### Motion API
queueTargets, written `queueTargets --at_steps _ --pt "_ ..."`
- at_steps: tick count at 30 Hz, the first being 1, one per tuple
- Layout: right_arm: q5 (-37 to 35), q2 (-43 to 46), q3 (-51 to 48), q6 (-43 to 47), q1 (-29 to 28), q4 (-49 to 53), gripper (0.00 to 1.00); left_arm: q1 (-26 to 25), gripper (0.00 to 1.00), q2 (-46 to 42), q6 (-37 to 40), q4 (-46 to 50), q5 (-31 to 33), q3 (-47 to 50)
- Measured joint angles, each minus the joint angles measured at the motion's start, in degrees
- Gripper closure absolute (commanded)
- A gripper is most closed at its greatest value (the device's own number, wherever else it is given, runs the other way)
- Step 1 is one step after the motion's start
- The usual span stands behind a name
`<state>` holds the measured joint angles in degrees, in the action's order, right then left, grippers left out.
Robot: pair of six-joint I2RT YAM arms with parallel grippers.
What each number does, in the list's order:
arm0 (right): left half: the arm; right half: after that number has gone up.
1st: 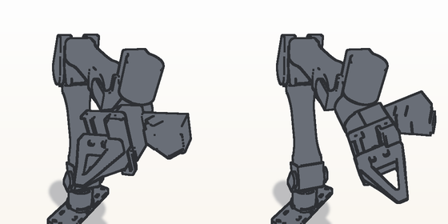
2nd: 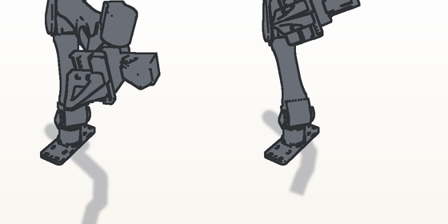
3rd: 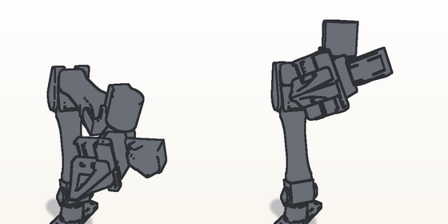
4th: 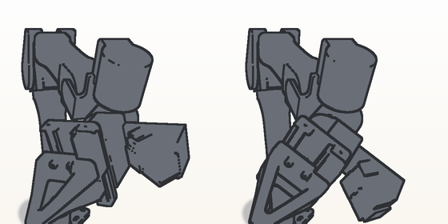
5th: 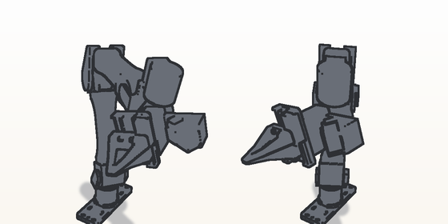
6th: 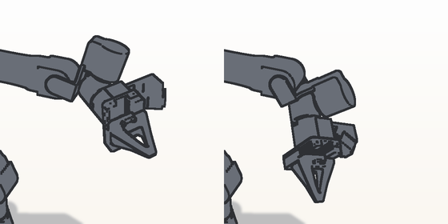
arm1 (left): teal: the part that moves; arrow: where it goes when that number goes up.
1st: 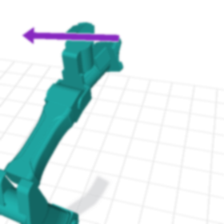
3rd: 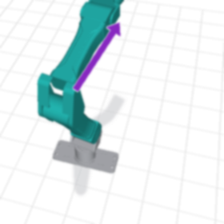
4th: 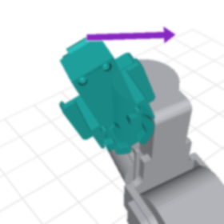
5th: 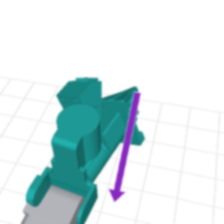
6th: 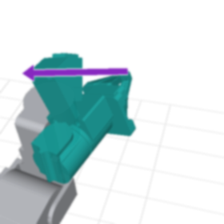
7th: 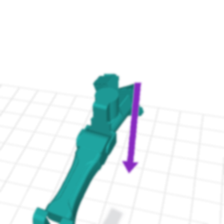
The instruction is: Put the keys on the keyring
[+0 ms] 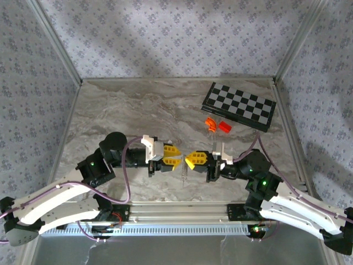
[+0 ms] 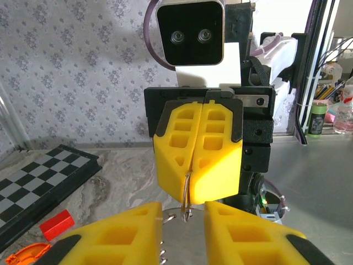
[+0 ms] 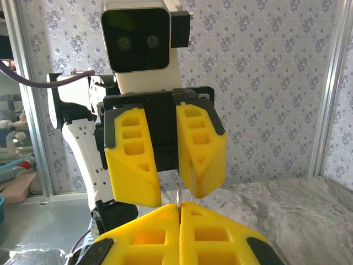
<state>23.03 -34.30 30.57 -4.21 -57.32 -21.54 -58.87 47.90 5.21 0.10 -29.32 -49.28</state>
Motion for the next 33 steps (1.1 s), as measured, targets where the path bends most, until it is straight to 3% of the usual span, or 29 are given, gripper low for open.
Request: queueTargets --at_steps 13,27,33 --pt "0.83 -0.15 0.0 -0.57 0.74 -0.59 1.0 0.0 0.82 1.27 0.02 -0.35 -1.36 0.0" --pt "2.12 -0.52 0.0 -0.96 0.85 -1.46 1.0 0.0 0.94 2.08 -1.46 -3.39 -3.08 0.0" --pt "2.38 -0.52 0.0 -1.03 1.01 -2.27 1.0 0.0 0.92 2.14 -1.92 -4.28 -3.69 0.0"
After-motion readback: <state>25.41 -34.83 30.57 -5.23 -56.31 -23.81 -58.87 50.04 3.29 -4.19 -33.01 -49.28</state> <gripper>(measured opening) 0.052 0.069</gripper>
